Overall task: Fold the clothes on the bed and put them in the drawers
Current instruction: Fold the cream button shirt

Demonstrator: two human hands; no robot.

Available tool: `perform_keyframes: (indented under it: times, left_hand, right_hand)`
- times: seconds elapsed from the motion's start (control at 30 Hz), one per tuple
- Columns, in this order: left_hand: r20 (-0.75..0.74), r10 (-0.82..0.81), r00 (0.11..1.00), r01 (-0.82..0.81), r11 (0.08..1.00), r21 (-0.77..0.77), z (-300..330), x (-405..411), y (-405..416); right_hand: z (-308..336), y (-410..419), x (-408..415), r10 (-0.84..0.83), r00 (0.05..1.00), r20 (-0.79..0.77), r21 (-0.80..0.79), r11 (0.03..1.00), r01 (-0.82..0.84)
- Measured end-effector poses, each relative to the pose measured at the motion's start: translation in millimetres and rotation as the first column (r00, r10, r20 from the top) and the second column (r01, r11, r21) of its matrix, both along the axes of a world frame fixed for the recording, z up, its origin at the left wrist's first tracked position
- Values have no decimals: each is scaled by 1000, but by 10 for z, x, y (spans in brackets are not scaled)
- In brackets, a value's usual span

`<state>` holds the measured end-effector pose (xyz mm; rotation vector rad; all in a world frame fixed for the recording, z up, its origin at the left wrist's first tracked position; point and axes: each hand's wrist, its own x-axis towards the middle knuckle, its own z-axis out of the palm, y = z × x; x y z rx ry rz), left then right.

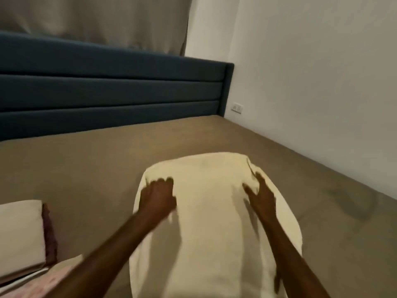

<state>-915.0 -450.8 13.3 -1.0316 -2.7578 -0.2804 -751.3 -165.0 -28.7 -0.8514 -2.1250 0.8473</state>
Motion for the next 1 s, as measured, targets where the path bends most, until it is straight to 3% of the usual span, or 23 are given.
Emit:
perform_keyframes:
  times: [0.1, 0.17, 0.23, 0.3, 0.4, 0.5, 0.6, 0.7, 0.8, 0.9, 1.0]
  left_hand:
    - [330, 25, 944, 15, 993, -118, -1198, 464, -293]
    - [361, 90, 928, -47, 991, -127, -1770, 742, -461]
    - [253, 127, 959, -95, 986, -135, -1988, 842, -567]
    - [195, 186, 963, -171, 981, -89, -2183, 959, -573]
    - [277, 269, 922, -266, 963, -49, -2015, 1055, -564]
    - [383, 384, 840, -411, 912, -12, -1850, 1297, -619]
    - [468, 361, 807, -450, 888, 92, -1932, 1558, -723]
    - [554, 380, 740, -518, 849, 109, -1909, 1698, -923]
    - [732, 291, 616, -598, 777, 195, -1888, 1747, -1127]
    - [767, 130, 629, -593, 718, 364, -1832, 1829, -1197]
    - [817, 35, 575, -629, 657, 415, -1738, 1915, -1176]
  right_hand:
    - [-1376, -464, 650, 31, 979, 202, -55, 998, -20]
    - [-2139, -578, 1019, 20, 948, 318, 74, 996, -46]
    - [-2265, -561, 1091, -59, 950, 307, 222, 975, -11]
    - [-2305, -525, 1086, -107, 947, 304, 260, 965, 26]
    - [-2282, -526, 1111, -89, 946, 313, 241, 970, 11]
    - [-2270, -531, 1147, -49, 960, 275, 143, 990, 10]
    - [-2142, -447, 1165, -32, 985, 167, -47, 998, 41]
    - [-1976, -274, 1389, -252, 958, 136, 21, 968, 251]
    - [-1963, -89, 1801, -387, 853, 349, 40, 916, 399]
    - [-2006, 11, 2091, -313, 852, 419, -53, 928, 368]
    - [-1693, 22, 2147, -247, 911, 329, -375, 852, 366]
